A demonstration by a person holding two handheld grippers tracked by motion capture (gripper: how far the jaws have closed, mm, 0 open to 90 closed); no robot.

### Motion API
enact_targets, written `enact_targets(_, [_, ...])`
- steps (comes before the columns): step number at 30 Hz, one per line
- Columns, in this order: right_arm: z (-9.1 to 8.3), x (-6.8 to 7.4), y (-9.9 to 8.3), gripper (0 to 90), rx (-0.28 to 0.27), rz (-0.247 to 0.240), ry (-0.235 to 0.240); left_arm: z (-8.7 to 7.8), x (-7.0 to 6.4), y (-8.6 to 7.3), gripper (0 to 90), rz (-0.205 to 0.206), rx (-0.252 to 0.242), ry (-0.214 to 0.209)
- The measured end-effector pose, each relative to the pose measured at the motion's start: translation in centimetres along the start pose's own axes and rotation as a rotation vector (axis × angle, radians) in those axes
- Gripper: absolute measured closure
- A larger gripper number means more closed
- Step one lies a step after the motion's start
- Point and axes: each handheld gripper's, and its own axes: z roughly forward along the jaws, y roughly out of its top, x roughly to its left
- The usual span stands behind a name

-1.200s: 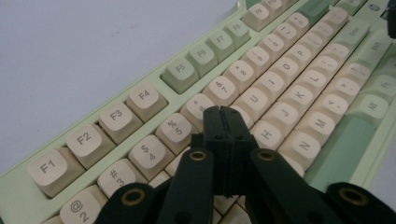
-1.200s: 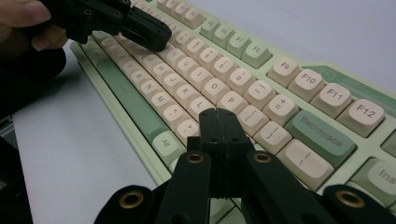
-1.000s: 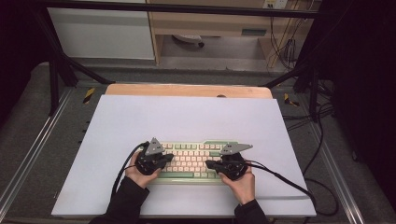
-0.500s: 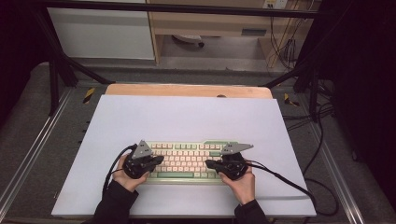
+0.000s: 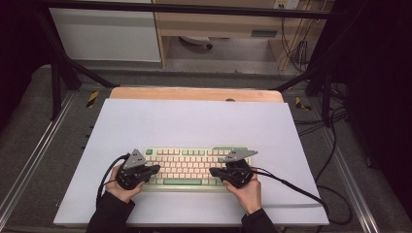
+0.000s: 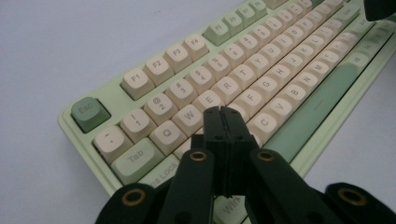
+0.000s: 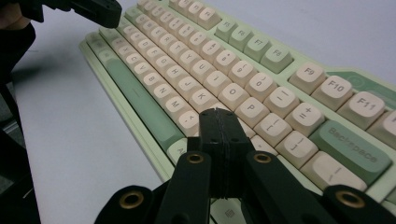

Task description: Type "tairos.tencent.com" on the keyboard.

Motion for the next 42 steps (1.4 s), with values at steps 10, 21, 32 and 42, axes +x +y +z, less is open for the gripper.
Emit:
enact_targets(10, [1.4, 0.5, 0.0, 90.0, 0.030, -0.010, 0.008, -0.5, 0.6, -0.5, 90.0, -0.019, -0.010, 0.000])
enact_targets(21, [2.3, 0.6, -0.2, 90.0, 0.040, -0.015, 0.013, -0.5, 0.8, -0.6, 90.0, -0.026, -0.014, -0.001])
enact_targets(32, [2.5, 0.5, -0.3, 90.0, 0.043, -0.016, 0.014, -0.4, 0.8, -0.7, 90.0, -0.027, -0.013, -0.005])
enact_targets(42, [1.8, 0.6, 0.0, 90.0, 0.030, -0.017, 0.012, -0.4, 0.8, -0.7, 90.0, -0.024, -0.014, -0.007])
